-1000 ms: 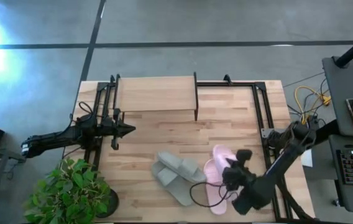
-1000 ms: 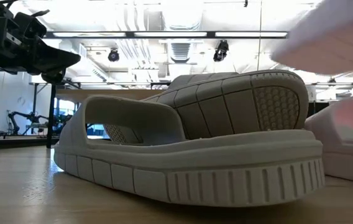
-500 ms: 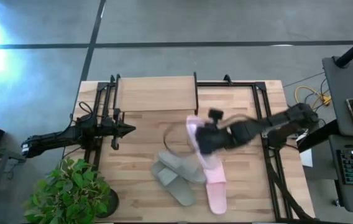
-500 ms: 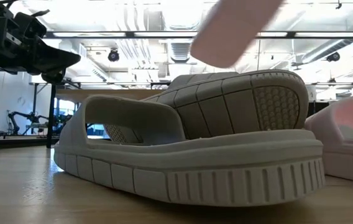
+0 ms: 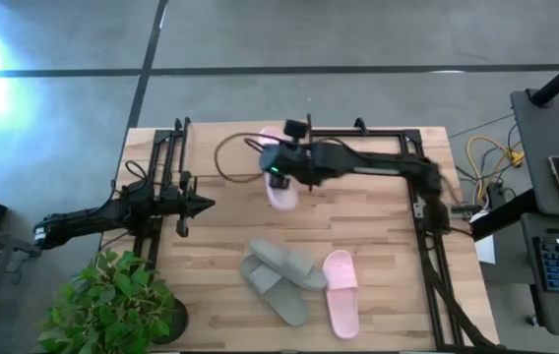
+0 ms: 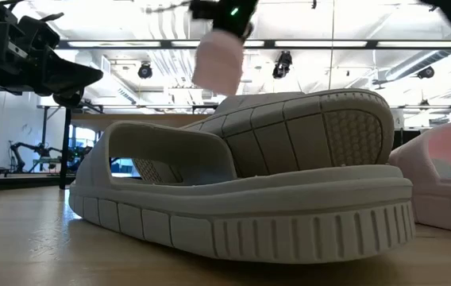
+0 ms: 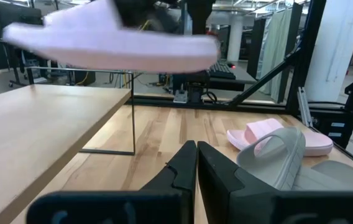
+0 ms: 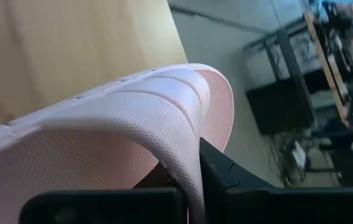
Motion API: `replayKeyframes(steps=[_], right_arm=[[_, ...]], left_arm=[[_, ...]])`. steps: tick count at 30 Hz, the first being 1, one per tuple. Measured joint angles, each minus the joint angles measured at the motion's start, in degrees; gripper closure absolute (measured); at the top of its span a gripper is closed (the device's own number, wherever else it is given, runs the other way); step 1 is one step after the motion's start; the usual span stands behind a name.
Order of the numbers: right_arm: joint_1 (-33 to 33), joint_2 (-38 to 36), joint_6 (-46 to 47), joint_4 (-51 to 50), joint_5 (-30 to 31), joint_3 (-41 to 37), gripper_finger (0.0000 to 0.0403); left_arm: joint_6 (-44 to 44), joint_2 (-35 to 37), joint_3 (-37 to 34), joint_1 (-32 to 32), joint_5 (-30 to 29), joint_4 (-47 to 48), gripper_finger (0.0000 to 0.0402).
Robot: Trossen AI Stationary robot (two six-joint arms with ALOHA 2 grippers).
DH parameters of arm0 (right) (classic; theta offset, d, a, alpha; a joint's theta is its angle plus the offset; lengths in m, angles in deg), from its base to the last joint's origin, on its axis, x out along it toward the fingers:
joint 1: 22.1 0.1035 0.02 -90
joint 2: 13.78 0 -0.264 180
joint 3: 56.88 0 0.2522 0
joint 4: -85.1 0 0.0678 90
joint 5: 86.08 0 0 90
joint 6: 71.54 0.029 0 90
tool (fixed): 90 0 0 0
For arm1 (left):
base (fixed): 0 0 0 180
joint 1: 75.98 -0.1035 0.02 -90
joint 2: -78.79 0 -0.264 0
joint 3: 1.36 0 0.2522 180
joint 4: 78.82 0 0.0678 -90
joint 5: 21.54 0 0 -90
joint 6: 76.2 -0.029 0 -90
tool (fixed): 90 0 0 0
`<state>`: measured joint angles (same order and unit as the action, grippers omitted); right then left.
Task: Pick and place slides into the shelf
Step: Put the right pink slipper on the shelf
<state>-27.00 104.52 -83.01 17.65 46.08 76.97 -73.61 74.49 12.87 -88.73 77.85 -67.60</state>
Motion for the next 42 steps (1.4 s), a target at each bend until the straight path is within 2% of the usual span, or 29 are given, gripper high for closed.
replayKeyframes(steps=[5,9,14,20,26,32,42], right_arm=[[-3.81,11.67,0.4,-7.39,-0.14,14.66,0.0394],[-6.22,11.98,-5.15,-3.58,-0.65,11.18,0.0394],[-8.55,11.56,-9.14,-2.21,-0.24,10.71,0.0394],[-10.41,11.5,-16.84,5.78,-4.11,10.73,0.0394],[-12.07,12.13,-14.51,4.7,-5.48,9.76,0.0391],[-12.52,12.13,-11.03,7.93,-7.16,9.44,0.0352],[-12.41,12.03,-8.74,4.97,-7.93,8.98,0.0269]], left_arm=[[0.0,0.05,-0.01,0.0,0.0,0.0,0.0402],[0.0,0.09,0.0,0.0,0.0,0.0,0.0402],[0.0,0.07,-0.01,0.0,0.02,0.0,0.0402],[0.0,0.2,0.0,0.0,0.01,0.0,0.0402],[0.0,0.2,0.0,0.0,0.0,0.01,0.0402],[0.0,0.17,-0.01,0.01,0.0,0.01,0.0402],[0.0,0.17,0.0,0.0,0.0,0.02,0.0402]])
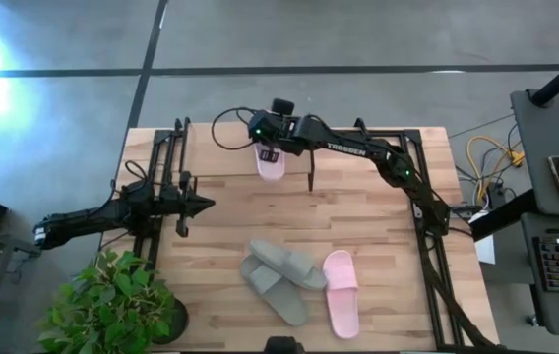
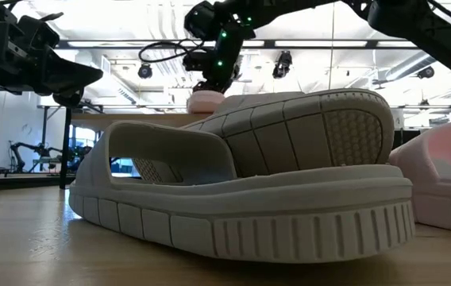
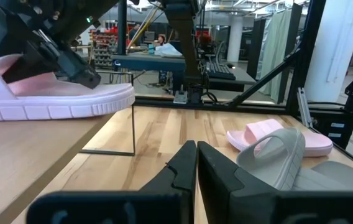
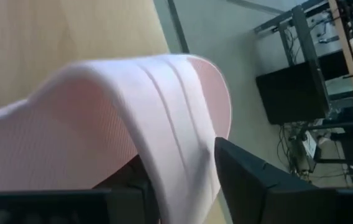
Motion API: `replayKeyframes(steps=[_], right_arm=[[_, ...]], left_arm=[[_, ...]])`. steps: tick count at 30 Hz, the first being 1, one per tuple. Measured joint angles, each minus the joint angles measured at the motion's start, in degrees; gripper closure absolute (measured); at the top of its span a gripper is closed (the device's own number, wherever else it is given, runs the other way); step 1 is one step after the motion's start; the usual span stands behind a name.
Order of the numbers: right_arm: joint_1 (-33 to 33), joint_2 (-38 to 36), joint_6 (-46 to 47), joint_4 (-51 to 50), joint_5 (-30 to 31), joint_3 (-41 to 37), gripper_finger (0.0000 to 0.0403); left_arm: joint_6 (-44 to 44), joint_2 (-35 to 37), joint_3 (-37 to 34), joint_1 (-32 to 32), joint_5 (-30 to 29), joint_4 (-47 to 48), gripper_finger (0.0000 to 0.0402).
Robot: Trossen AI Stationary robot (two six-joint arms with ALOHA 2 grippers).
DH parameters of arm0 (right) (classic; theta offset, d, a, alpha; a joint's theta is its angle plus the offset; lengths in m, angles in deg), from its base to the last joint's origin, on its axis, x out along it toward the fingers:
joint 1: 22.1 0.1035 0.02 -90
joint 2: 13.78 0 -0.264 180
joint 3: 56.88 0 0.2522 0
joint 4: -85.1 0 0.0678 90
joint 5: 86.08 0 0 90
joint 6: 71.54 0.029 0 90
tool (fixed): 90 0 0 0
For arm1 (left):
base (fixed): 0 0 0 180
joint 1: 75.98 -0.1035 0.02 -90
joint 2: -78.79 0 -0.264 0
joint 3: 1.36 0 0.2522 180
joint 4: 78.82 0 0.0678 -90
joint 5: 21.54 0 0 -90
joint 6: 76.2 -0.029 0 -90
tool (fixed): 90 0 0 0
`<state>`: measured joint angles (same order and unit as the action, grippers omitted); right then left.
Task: Pick and place slides into the shelf
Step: Put the right pink slipper on the shelf, then put the pink slipper on the shelf
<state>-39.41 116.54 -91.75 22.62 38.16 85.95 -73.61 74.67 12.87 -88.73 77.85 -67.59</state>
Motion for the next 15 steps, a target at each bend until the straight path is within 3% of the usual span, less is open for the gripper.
replayKeyframes(steps=[10,15], right_arm=[[4.05,-0.9,4.26,-13.08,0.07,5.45,0.0236],[7.59,-5.4,7.89,-18.7,-0.06,5.66,0.0231]], left_arm=[[0.0,-0.01,-0.01,0.01,0.0,-0.02,0.0402],[0.0,0.06,0.0,0.0,0.0,-0.02,0.0402]])
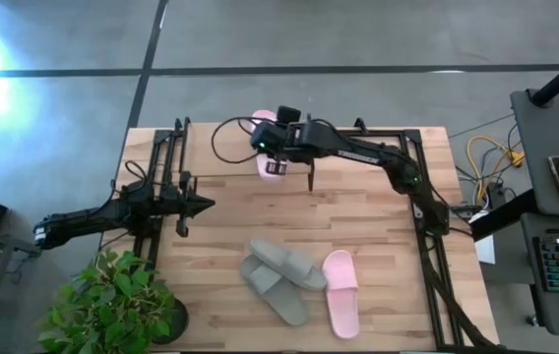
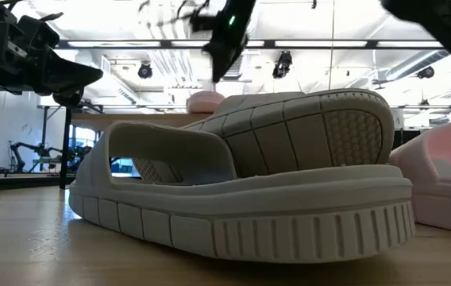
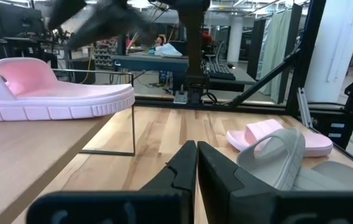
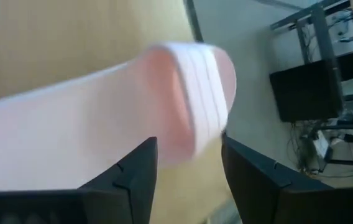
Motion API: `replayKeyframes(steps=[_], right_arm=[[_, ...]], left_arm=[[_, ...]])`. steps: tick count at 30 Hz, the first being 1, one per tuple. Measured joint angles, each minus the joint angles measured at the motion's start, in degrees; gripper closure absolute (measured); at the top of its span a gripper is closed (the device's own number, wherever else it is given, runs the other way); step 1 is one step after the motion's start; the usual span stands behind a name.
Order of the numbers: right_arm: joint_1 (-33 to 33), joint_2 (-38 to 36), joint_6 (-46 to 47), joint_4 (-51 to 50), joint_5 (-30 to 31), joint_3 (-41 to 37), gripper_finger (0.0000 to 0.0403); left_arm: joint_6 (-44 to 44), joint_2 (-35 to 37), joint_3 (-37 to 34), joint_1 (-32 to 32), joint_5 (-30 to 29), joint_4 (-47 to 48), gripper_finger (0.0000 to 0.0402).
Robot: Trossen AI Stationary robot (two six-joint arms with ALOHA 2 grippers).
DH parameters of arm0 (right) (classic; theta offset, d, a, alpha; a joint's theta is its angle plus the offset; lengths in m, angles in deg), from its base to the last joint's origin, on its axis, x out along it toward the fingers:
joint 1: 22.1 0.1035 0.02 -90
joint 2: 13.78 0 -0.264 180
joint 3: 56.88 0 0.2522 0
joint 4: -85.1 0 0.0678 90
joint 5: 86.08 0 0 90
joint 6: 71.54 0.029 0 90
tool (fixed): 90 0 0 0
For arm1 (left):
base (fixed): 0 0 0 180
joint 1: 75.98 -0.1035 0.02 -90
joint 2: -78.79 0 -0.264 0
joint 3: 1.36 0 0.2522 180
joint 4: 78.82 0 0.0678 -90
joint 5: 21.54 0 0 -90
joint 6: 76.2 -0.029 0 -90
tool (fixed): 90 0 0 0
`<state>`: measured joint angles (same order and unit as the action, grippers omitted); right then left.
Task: Pick and place slides into the shelf
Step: Put the pink slipper on the shelf
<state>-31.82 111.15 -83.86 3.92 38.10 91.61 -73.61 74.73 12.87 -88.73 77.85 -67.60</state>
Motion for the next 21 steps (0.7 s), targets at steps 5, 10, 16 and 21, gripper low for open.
replayKeyframes(steps=[5,10,16,21], right_arm=[[5.8,-6.69,3.59,-11.7,-9.54,-0.16,0.0231],[13.65,-14.0,6.2,-16.1,-11.88,-4.79,0.0231],[26.34,-21.9,17.59,-20.13,-9.48,-17.57,0.023],[39.24,-23.24,29.03,-19.77,-8.42,-27.85,0.0229]], left_arm=[[0.0,-0.04,0.0,0.01,0.0,0.0,0.0402],[0.0,-0.04,0.0,0.0,0.0,0.0,0.0402],[0.0,-0.04,0.0,0.0,0.0,0.0,0.0402],[0.0,-0.07,-0.01,0.02,0.0,0.01,0.0402]])
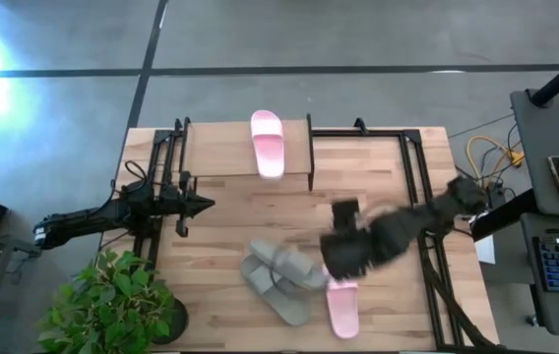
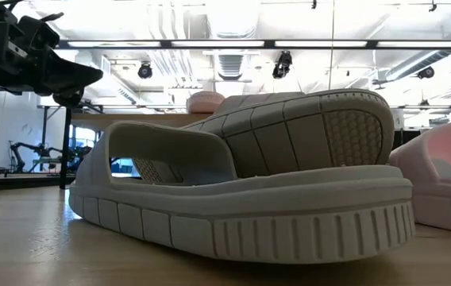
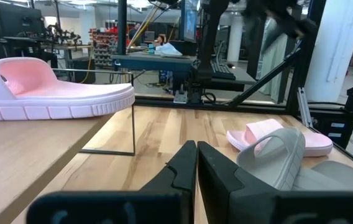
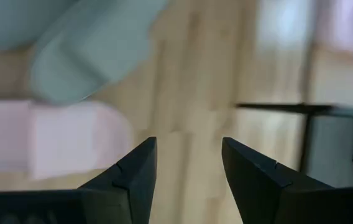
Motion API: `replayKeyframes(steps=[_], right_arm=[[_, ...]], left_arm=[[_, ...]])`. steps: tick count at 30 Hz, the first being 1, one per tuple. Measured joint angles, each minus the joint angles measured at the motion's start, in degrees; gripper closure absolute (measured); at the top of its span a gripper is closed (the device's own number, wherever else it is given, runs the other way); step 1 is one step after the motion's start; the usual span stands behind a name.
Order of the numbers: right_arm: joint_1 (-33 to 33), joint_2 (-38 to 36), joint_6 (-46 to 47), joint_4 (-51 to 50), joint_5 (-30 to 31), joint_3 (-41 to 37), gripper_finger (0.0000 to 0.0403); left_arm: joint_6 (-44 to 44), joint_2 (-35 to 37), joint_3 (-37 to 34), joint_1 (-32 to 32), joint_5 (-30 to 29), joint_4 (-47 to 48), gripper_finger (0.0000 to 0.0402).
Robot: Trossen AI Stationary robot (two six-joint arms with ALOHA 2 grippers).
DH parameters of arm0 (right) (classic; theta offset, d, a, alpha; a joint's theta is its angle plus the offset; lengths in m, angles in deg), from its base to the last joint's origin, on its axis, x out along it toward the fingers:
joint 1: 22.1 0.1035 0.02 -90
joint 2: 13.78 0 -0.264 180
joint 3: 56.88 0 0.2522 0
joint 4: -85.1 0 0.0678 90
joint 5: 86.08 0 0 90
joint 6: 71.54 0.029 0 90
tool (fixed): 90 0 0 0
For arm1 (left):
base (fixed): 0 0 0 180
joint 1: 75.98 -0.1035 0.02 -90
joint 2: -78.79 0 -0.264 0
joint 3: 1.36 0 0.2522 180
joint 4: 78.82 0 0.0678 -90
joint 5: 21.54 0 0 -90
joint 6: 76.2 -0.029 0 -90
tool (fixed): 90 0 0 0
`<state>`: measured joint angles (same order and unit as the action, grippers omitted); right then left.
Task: Pick and place slides into the shelf
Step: Put the pink slipper on the shelf
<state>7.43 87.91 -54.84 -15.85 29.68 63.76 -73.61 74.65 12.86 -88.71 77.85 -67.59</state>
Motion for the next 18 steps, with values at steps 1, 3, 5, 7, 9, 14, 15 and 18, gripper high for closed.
replayKeyframes(steps=[1,3,5,7,9,14,15,18], right_arm=[[2.18,0.43,2.65,0.64,0.05,-1.75,0.0229],[6.09,1.42,8.08,2.11,0.15,-4.81,0.0229],[9.21,2.85,15.31,3.17,0.24,-6.74,0.0229],[11.36,4.58,24.6,2.95,0.16,-7.41,0.0229],[12.65,5.88,34.08,2.63,0.2,-7.69,0.0229],[14.96,10.98,43.29,2.74,-0.07,-8.64,0.0229],[15.44,12.25,43.31,3.15,-0.2,-8.91,0.0229],[16.53,16.44,43.8,3.55,-0.61,-8.98,0.0229]], left_arm=[[0.0,0.03,0.0,-0.02,0.0,-0.02,0.0402],[0.0,0.02,0.01,0.0,0.0,0.01,0.0402],[0.0,0.02,-0.01,-0.02,0.0,-0.02,0.0402],[0.0,0.02,0.01,-0.01,0.0,-0.01,0.0402],[0.0,0.0,0.01,-0.02,0.0,-0.01,0.0402],[0.0,0.01,0.01,-0.01,0.0,-0.02,0.0402],[0.0,-0.03,0.01,-0.01,0.0,0.0,0.0402],[0.0,0.04,0.01,-0.01,0.0,0.0,0.0402]])
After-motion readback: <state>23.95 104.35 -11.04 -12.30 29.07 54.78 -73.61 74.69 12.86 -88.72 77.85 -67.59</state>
